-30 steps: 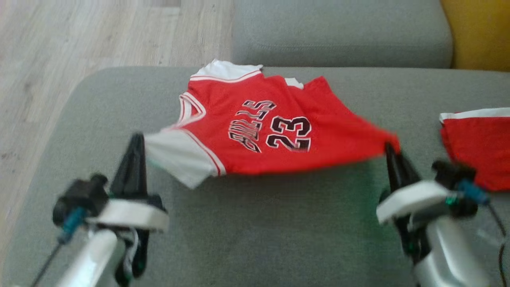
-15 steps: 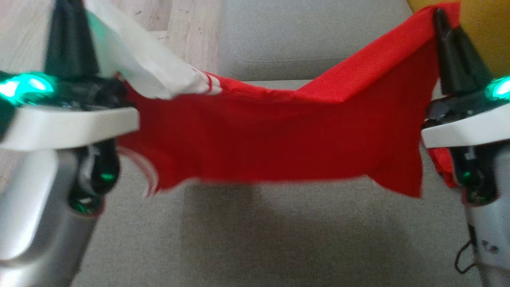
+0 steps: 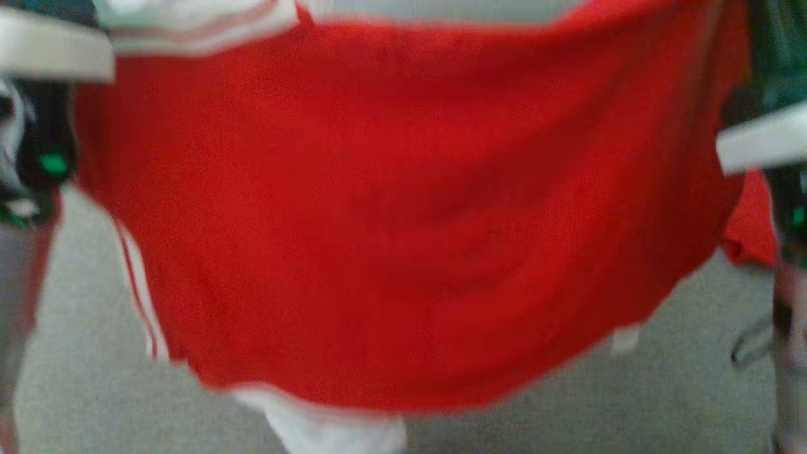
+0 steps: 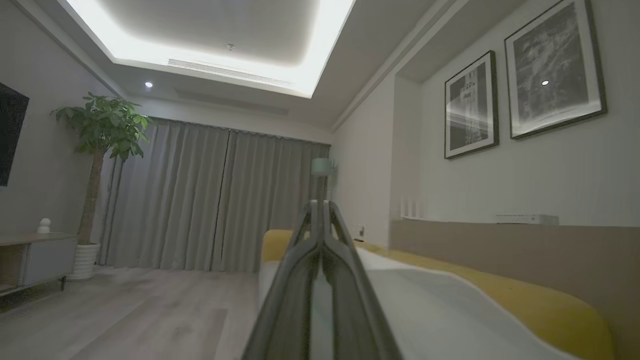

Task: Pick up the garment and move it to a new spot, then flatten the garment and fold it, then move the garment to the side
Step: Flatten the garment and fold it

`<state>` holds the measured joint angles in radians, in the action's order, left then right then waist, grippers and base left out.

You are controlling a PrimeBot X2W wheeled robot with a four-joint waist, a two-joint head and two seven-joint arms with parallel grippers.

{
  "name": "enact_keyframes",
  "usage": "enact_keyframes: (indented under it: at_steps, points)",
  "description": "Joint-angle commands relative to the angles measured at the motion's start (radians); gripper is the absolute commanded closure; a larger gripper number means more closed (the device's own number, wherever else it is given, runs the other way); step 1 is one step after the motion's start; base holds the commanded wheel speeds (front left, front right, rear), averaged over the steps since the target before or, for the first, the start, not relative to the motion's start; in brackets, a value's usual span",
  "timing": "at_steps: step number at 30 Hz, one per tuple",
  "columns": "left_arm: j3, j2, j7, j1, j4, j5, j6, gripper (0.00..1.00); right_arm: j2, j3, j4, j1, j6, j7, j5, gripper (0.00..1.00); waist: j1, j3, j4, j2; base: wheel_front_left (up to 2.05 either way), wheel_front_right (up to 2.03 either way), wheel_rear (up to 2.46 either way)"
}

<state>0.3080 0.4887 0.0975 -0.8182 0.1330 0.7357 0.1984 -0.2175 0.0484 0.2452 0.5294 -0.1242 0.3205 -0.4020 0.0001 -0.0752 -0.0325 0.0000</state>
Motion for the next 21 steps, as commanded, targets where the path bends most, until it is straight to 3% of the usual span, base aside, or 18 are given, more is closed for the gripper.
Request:
enact_keyframes:
  at_steps: [1,6,9,11,12,15,21]
  points:
    - [-0.039,0.048,0.004,-0.109,-0.034,0.001,-0.018,1.00,0.000,0.024,-0.012,0.107,-0.007,0.008,-0.008,1.00,-0.0001,-0.104,0.015,0.0000,0.00,0.00,0.00]
    - [-0.016,0.051,-0.040,-0.378,-0.355,-0.056,-0.106,1.00,0.005,0.113,-0.337,0.427,-0.007,-0.041,-0.026,1.00,-0.0001,-0.228,0.046,0.0000,0.00,0.00,0.00]
    - [-0.024,0.041,-0.099,-0.575,-0.552,-0.093,-0.129,1.00,0.025,0.171,-0.567,0.633,-0.007,-0.133,-0.021,1.00,-0.0001,-0.275,0.063,0.0000,0.00,0.00,0.00]
    - [-0.030,0.022,-0.148,-0.689,-0.666,-0.110,-0.132,1.00,0.060,0.151,-0.705,0.752,-0.007,-0.222,-0.038,1.00,-0.0001,-0.290,0.063,0.0000,0.00,0.00,0.00]
    - [-0.030,0.022,-0.148,-0.689,-0.666,-0.110,-0.132,1.00,0.060,0.151,-0.705,0.752,-0.007,-0.222,-0.038,1.00,-0.0001,-0.290,0.063,0.0000,0.00,0.00,0.00]
    - [-0.014,-0.012,-0.223,-0.793,-0.795,-0.134,-0.157,1.00,0.080,0.145,-0.871,0.873,-0.007,-0.344,-0.033,1.00,-0.0001,-0.292,0.053,0.0000,0.00,0.00,0.00]
    - [0.023,-0.077,-0.312,-0.811,-0.978,-0.136,-0.244,1.00,0.054,0.260,-1.091,0.893,-0.007,-0.453,-0.022,1.00,-0.0001,-0.274,0.018,0.0000,0.00,0.00,0.00]
